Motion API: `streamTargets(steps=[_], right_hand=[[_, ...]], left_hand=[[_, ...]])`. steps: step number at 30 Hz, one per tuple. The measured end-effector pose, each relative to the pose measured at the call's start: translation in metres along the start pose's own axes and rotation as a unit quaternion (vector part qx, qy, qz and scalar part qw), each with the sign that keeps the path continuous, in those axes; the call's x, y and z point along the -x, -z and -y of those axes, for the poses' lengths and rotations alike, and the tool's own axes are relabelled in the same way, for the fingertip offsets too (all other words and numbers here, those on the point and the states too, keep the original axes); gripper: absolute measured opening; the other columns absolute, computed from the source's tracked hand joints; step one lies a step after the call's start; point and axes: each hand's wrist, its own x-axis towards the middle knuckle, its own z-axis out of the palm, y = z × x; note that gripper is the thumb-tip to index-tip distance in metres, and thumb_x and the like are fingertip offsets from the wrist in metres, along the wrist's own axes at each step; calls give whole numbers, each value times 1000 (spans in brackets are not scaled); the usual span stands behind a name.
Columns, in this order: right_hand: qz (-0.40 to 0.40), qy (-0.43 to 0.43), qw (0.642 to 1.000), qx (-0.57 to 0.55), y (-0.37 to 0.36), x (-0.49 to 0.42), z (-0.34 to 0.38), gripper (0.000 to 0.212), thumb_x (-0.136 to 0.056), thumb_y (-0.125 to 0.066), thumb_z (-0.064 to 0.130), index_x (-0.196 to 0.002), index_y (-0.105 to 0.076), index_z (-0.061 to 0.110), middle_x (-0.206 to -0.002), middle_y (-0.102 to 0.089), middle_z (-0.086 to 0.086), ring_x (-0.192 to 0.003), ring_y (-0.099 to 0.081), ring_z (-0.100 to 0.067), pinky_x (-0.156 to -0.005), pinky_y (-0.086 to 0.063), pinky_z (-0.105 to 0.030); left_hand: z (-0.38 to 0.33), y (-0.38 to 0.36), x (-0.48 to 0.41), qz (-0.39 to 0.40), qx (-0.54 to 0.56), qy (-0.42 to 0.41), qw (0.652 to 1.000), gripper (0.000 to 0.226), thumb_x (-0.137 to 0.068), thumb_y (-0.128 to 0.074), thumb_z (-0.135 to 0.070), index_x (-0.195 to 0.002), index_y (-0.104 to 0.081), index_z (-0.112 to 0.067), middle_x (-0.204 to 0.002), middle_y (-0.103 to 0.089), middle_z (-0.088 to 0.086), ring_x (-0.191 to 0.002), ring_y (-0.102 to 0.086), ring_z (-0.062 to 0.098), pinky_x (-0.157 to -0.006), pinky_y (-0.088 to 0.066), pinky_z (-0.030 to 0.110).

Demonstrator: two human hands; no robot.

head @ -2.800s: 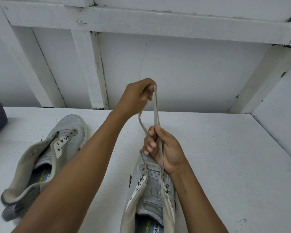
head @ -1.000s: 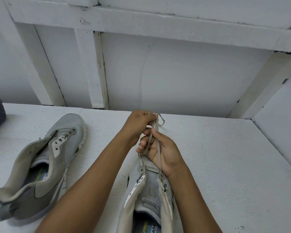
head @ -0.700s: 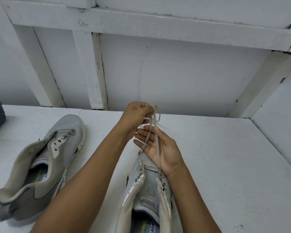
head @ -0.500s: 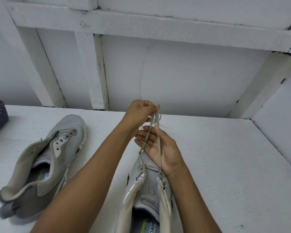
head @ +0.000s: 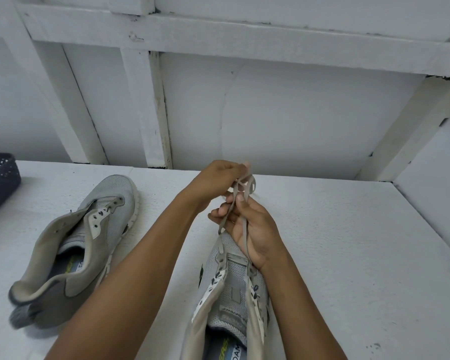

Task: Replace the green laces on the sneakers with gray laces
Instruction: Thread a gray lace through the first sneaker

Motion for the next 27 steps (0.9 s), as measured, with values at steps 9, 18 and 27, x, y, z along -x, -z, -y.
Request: streamTargets(steps=[9,18,27], right_hand=[[-11,34,997,-69,-8,2,6,24,-103,-37,12,-87,-53,4,-73,-69,-13,-78,-72,-25,-80,-61,-37],[-6,41,995,-96,-7,0,6,16,-96,-46,16,-90,-55,5,-84,-71,-16,-87,-72,-28,-84,-60,-40],[-8,38,997,-70,-4,-4,4,19,-93,-48,18,-93,-58,2,-88,-72,-18,-90,-71,-28,-88,-59,-41]], left_hand=[[50,27,32,153,-32,83,984,20,-80,-61,-2,-95,-73,-8,-86,-71,9,-81,-64,15,-77,-53,32],[59,40,47,206,-27,23,978,9,-84,-71,-13,-92,-70,-13,-88,-68,3,-86,-59,14,-84,-46,33],[48,52,52,234,1,92,968,12,-87,-60,-6,-99,-59,-6,-89,-69,20,-81,-71,26,-78,-56,38]])
